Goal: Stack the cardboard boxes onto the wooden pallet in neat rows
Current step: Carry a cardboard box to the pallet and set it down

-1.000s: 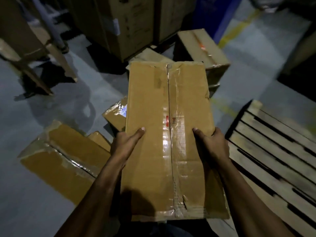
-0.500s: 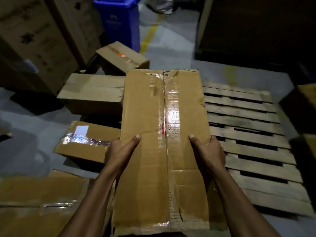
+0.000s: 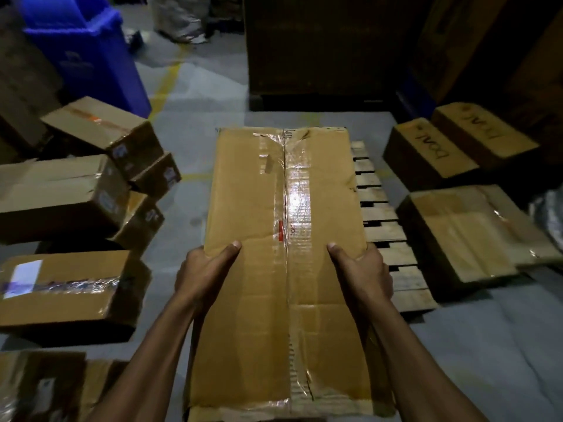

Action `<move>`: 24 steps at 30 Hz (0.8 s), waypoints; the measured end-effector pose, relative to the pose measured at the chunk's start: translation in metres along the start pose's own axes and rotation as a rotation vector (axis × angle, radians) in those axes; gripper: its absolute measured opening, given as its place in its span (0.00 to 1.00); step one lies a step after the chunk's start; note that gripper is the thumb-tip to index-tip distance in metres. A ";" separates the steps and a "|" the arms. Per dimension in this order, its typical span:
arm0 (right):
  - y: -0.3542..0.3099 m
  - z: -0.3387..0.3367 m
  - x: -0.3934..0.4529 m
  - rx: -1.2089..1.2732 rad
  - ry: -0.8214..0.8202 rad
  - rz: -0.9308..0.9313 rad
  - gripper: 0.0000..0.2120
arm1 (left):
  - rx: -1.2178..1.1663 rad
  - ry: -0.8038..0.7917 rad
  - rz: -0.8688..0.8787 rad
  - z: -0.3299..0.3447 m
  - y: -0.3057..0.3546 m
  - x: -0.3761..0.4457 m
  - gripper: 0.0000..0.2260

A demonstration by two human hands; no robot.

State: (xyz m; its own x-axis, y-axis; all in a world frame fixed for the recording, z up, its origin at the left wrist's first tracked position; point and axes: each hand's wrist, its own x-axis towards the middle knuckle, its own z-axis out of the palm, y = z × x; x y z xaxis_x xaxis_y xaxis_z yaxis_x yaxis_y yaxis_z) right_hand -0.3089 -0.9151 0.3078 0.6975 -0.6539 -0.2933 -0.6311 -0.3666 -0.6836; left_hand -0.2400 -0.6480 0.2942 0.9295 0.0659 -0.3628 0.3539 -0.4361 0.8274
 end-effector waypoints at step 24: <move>0.022 -0.139 0.295 0.076 0.137 0.092 0.32 | 0.008 -0.150 0.053 0.264 0.189 0.160 0.26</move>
State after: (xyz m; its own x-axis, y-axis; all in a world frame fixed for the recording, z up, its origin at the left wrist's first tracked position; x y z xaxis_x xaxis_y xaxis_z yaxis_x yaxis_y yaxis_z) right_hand -0.1642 -1.2086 0.2990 0.5821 -0.7682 -0.2665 -0.6587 -0.2534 -0.7084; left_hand -0.0521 -0.9571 0.2797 0.9207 -0.0921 -0.3793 0.3034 -0.4426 0.8438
